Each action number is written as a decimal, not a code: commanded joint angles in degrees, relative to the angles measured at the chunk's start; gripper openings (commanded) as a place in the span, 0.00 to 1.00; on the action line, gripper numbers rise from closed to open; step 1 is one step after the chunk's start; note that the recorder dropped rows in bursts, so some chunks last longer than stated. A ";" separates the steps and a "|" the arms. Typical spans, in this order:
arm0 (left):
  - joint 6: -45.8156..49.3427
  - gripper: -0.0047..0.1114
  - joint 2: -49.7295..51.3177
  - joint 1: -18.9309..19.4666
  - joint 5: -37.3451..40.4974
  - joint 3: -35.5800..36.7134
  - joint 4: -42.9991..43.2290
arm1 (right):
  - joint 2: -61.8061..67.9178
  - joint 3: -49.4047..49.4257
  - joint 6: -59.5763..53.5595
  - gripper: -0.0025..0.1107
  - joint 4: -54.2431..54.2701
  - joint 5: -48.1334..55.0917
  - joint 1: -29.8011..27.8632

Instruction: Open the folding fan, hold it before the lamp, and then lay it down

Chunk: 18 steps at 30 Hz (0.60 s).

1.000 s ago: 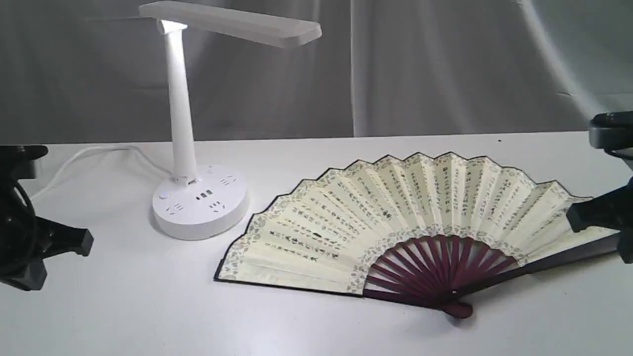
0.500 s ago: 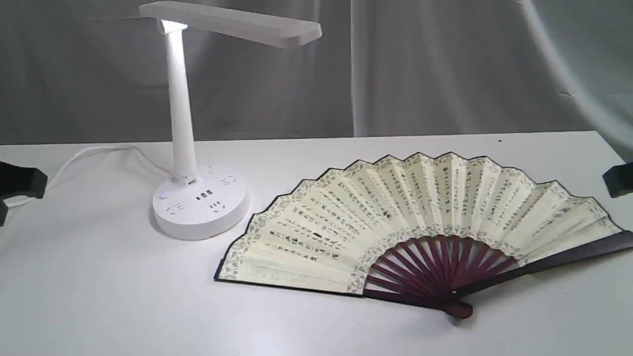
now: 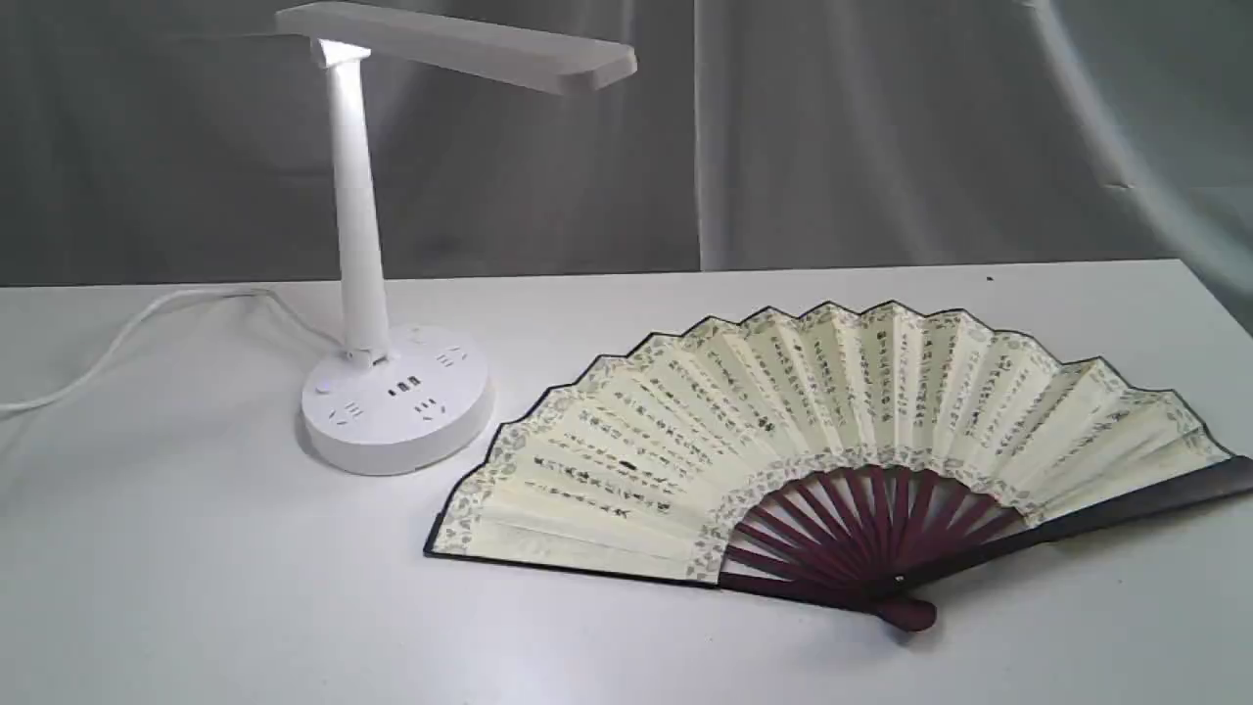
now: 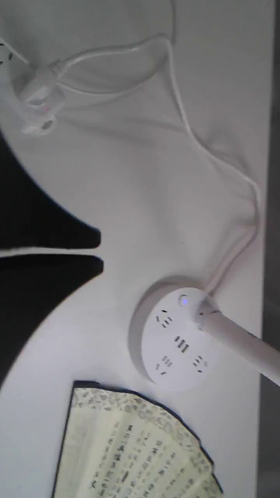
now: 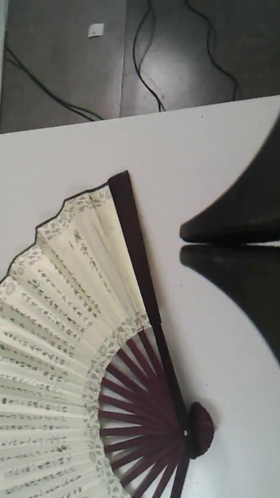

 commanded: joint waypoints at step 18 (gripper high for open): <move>0.28 0.04 -29.68 -0.28 -5.40 8.83 0.81 | -31.91 11.33 -0.53 0.02 -2.14 -2.26 0.05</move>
